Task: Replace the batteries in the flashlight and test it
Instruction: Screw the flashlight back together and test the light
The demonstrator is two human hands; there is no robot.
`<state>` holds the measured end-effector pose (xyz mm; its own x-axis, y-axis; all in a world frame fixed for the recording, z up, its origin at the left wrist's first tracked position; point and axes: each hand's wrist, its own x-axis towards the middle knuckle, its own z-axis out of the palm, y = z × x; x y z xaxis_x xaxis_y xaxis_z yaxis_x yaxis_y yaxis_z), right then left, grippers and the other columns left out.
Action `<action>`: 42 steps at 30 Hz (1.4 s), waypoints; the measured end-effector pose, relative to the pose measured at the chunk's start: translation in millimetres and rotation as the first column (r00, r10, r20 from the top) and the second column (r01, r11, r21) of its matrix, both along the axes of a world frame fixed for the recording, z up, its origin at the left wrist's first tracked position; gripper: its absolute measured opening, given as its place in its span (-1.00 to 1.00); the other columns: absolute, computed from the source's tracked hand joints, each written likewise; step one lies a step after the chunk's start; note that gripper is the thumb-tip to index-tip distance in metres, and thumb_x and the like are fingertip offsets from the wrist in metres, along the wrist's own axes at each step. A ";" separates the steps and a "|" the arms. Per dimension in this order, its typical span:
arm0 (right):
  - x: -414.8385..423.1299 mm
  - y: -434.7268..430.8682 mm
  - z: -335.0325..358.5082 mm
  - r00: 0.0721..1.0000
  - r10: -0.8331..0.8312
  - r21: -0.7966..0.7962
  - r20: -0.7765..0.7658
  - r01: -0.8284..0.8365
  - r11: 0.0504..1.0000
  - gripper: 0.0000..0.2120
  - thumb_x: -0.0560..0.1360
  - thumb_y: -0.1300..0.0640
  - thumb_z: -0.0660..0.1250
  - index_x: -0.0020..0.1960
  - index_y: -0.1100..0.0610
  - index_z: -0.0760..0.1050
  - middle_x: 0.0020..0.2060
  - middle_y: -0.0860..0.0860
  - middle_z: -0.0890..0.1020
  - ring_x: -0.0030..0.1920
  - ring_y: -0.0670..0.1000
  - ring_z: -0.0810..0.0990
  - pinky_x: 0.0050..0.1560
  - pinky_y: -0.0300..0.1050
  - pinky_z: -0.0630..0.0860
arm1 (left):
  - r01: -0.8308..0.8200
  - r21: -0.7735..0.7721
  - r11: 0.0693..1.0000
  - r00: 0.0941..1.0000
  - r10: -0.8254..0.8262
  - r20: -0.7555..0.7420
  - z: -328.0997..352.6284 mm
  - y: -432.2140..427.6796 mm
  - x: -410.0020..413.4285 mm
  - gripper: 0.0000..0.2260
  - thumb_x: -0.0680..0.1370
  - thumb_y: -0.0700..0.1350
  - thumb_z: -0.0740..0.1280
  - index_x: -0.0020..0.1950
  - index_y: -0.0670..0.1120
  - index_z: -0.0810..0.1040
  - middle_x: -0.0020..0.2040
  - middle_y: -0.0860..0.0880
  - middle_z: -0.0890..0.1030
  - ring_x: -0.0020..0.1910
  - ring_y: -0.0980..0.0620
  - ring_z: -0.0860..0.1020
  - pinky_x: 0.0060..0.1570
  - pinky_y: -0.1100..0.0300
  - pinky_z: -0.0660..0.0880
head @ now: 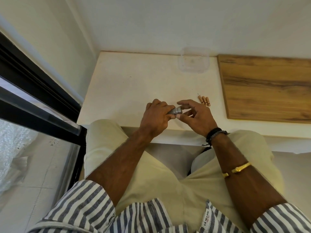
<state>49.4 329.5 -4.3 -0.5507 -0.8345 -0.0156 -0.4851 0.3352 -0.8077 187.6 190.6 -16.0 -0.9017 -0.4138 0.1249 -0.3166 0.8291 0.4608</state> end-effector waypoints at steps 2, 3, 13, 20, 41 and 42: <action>-0.9 -0.7 -0.6 0.999 0.019 -0.026 -0.030 -0.020 0.999 -0.70 0.51 0.14 0.50 0.22 -0.03 0.61 0.03 -0.15 0.65 -0.08 -0.14 0.65 0.01 -0.15 0.65 | -0.007 0.001 1.000 1.000 0.007 0.008 -0.1 -0.1 0.4 -0.69 0.62 0.02 0.26 0.32 -0.08 0.54 0.09 -0.05 0.63 0.11 -0.05 0.42 0.14 0.07 0.29; -1.3 -1.0 -1.6 0.999 0.019 -0.029 -0.038 -0.020 0.999 -0.72 0.51 0.16 0.49 0.21 -0.02 0.63 0.01 -0.15 0.66 -0.08 -0.11 0.66 0.03 -0.10 0.66 | -0.006 0.001 1.000 1.000 0.006 0.009 -0.2 -0.1 0.6 -0.68 0.62 0.02 0.26 0.32 -0.08 0.54 0.09 -0.05 0.63 0.11 -0.05 0.42 0.14 0.07 0.29; 1.0 -0.9 -2.9 0.999 -0.044 0.042 -0.025 0.045 0.998 -0.73 0.61 -0.06 0.32 0.08 0.13 0.63 -0.24 -0.02 0.69 -0.28 -0.11 0.67 -0.23 -0.29 0.59 | 0.021 -0.035 0.999 0.999 -0.022 -0.031 -0.6 1.1 0.9 -0.73 0.61 0.01 0.27 0.24 -0.05 0.58 0.00 -0.03 0.63 0.05 -0.05 0.44 0.07 0.05 0.32; -1.0 0.0 -2.3 0.999 0.021 -0.002 -0.040 -0.021 1.000 -0.66 0.52 0.06 0.48 0.29 -0.02 0.58 0.08 -0.06 0.67 -0.08 -0.11 0.66 0.00 -0.15 0.65 | -0.002 -0.012 1.000 1.000 0.002 0.008 -0.1 0.3 -0.3 -0.70 0.63 0.00 0.26 0.31 -0.07 0.54 0.09 -0.04 0.63 0.12 -0.05 0.42 0.11 0.09 0.28; -0.7 -0.1 -1.4 0.997 0.026 0.008 -0.078 -0.026 1.000 -0.69 0.51 0.13 0.50 0.23 0.01 0.62 0.04 -0.05 0.70 -0.07 -0.17 0.64 0.04 -0.14 0.64 | -0.005 -0.001 1.000 1.000 0.005 0.024 -0.2 0.4 -0.7 -0.69 0.63 0.03 0.26 0.32 -0.04 0.53 0.09 -0.03 0.63 0.10 -0.03 0.42 0.14 0.08 0.29; -0.8 -0.1 -1.8 0.997 0.022 0.007 -0.075 -0.021 1.000 -0.70 0.50 0.16 0.50 0.22 0.02 0.63 0.03 -0.04 0.71 -0.06 -0.15 0.64 0.05 -0.13 0.63 | 0.001 -0.009 1.000 1.000 -0.001 0.022 -0.6 0.2 -0.2 -0.70 0.63 0.03 0.25 0.31 -0.04 0.54 0.08 -0.03 0.63 0.10 -0.03 0.42 0.13 0.08 0.29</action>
<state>48.6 329.4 -6.1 -0.5324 -0.8463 0.0200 -0.5516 0.3290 -0.7665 187.3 190.8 -16.5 -0.9046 -0.4122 0.1089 -0.3260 0.8334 0.4462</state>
